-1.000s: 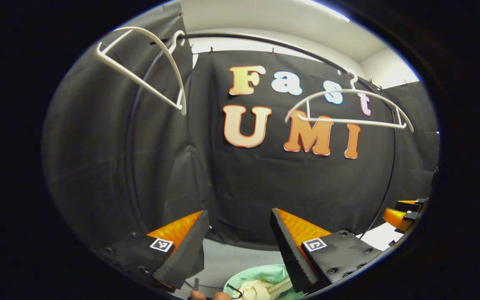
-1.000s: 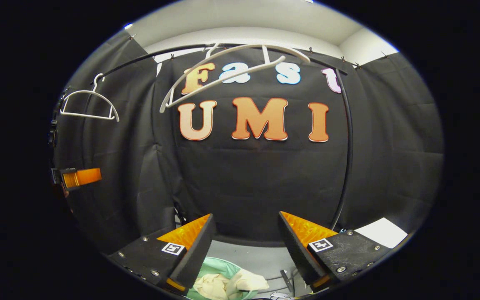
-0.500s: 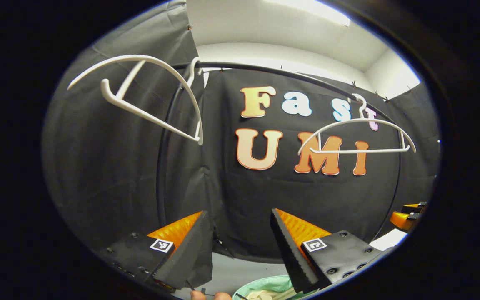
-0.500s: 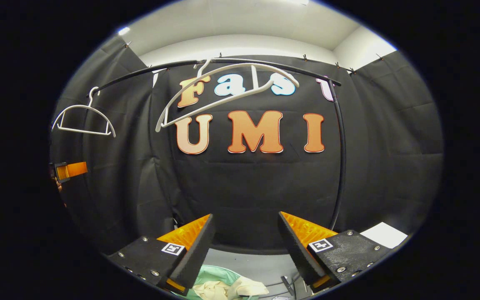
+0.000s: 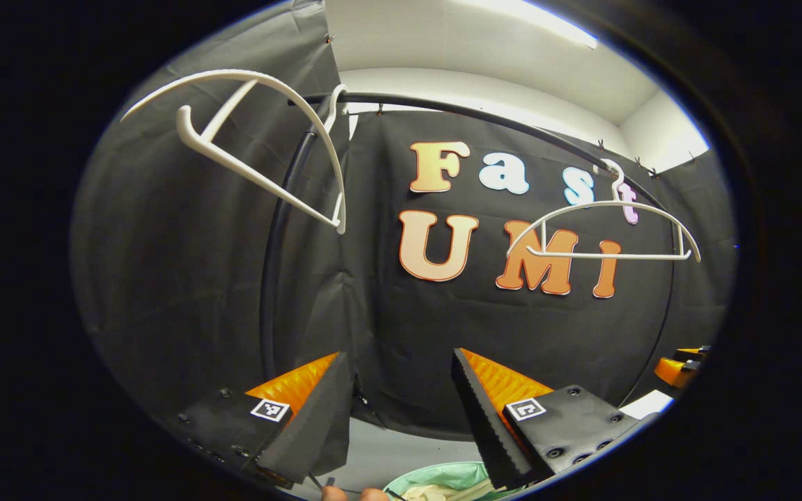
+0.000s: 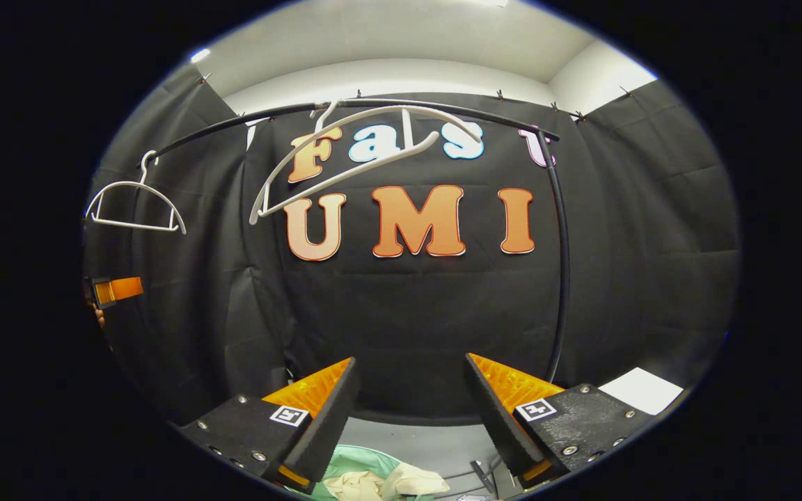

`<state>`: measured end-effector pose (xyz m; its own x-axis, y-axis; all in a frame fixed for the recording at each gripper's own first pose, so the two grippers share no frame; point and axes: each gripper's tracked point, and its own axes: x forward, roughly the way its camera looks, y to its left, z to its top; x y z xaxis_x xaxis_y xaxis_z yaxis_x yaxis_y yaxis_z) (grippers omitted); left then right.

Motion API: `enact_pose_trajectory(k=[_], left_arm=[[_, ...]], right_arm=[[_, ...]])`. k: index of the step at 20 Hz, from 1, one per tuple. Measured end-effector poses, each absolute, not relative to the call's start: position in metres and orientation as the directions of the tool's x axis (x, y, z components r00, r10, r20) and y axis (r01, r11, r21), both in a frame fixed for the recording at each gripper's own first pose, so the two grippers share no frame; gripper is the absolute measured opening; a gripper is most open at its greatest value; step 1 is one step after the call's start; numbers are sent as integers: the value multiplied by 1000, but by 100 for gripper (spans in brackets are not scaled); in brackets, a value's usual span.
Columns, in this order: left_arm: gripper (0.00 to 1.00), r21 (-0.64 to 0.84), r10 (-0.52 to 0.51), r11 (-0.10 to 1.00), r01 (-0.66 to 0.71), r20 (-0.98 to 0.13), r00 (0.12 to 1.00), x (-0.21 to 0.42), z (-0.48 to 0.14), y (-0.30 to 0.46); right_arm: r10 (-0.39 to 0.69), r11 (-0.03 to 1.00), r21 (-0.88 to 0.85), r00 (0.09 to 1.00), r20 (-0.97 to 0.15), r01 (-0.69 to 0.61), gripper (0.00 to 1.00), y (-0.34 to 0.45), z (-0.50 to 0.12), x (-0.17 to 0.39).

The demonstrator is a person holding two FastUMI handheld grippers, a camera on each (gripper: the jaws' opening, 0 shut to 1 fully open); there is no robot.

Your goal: Grasp the clothes on the hanger with both hands and then place them into the laundry hamper below.

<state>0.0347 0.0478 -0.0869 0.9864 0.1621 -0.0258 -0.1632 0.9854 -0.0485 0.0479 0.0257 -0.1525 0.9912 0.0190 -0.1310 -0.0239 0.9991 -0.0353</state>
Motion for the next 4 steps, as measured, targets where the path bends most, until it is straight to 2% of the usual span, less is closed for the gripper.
enact_pose_trajectory(k=[4], left_arm=[[94, -42, 157, 986, -158, -27, 987, 33, -87, 46]], right_arm=[[21, 999, -34, 991, -135, -26, 100, 28, -153, 46]])
